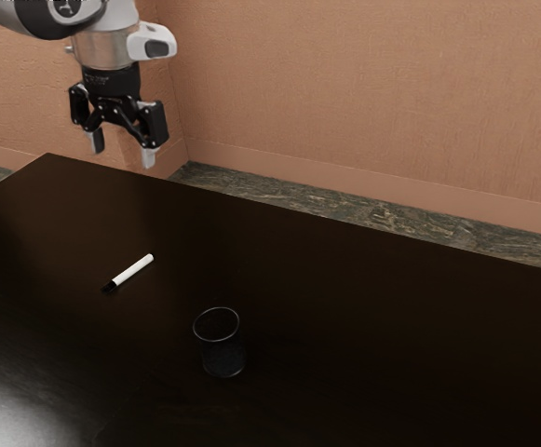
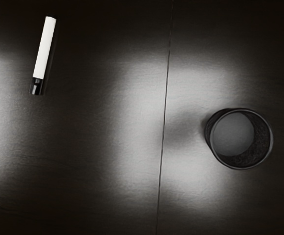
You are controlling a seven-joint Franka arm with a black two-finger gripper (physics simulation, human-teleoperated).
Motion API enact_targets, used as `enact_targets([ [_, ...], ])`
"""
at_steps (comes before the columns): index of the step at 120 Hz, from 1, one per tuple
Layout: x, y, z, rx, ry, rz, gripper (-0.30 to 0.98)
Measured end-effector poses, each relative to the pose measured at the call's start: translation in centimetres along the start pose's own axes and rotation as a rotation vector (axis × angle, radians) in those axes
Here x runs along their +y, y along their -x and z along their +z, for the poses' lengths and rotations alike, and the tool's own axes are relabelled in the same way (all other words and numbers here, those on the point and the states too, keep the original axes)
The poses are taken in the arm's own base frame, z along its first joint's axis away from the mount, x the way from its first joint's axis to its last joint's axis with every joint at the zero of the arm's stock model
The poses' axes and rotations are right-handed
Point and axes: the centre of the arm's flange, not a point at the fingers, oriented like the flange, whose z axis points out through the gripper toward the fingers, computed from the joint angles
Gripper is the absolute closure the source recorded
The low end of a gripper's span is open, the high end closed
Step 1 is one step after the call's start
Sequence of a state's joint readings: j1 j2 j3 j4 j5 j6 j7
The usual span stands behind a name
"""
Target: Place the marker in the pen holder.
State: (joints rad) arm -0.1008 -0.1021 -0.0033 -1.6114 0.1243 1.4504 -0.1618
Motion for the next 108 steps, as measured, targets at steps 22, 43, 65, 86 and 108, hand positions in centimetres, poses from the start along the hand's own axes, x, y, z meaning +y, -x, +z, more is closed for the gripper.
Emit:
enact_targets([
  [22, -2.0, -0.3, 3.7, 0.0, 0.003, -0.064, 0.0],
  [43, -4.0, 0.0, 11.5, -0.077, 0.015, -0.123, 0.0],
  [65, -5.2, 0.1, 20.2, -0.101, 0.035, -0.177, 0.0],
  [86, -6.5, -2.5, 25.0, -0.061, 0.046, -0.208, 0.0],
  [108, -10.3, -5.6, 29.8, -0.001, 0.049, -0.165, 0.0],
])
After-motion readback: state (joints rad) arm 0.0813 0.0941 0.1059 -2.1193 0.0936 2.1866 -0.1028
